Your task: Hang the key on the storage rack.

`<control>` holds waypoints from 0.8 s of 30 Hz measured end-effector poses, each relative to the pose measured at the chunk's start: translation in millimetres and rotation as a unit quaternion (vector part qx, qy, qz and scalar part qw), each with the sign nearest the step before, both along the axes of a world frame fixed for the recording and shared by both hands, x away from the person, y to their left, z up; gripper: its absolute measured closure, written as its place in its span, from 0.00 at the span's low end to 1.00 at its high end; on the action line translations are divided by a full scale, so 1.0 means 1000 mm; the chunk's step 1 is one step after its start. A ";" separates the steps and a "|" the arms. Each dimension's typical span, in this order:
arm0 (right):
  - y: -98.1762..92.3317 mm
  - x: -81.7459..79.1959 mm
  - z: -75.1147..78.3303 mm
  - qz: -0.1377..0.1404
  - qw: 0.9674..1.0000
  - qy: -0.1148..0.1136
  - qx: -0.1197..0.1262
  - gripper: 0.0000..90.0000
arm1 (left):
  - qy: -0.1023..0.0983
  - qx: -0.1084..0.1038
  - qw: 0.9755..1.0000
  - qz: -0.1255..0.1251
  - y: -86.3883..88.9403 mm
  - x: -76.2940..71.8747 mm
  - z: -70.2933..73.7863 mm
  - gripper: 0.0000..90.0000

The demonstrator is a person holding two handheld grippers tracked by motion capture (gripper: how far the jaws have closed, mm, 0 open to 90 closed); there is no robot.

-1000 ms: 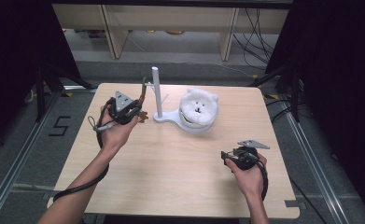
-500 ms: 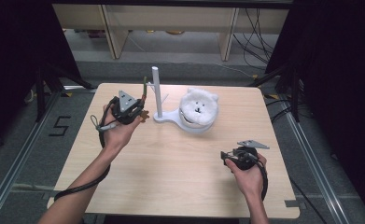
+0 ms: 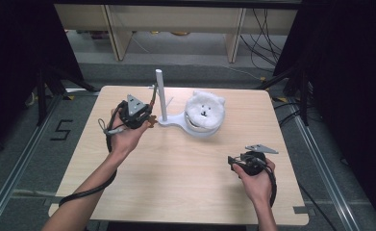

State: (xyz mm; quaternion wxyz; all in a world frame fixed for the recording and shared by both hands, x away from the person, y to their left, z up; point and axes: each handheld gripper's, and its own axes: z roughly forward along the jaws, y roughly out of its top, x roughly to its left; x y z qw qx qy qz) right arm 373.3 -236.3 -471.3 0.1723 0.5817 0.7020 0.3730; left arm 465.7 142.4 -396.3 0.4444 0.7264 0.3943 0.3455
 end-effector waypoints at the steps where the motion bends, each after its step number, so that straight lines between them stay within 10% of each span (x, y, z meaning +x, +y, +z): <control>1: -0.001 0.000 0.000 0.001 1.000 -0.003 -0.003 0.51 | 0.001 0.000 1.000 0.000 0.000 0.000 0.000 0.88; 24: -0.003 0.001 -0.001 0.009 1.000 -0.012 -0.012 0.51 | 0.040 -0.022 0.999 -0.008 0.000 0.008 -0.019 0.86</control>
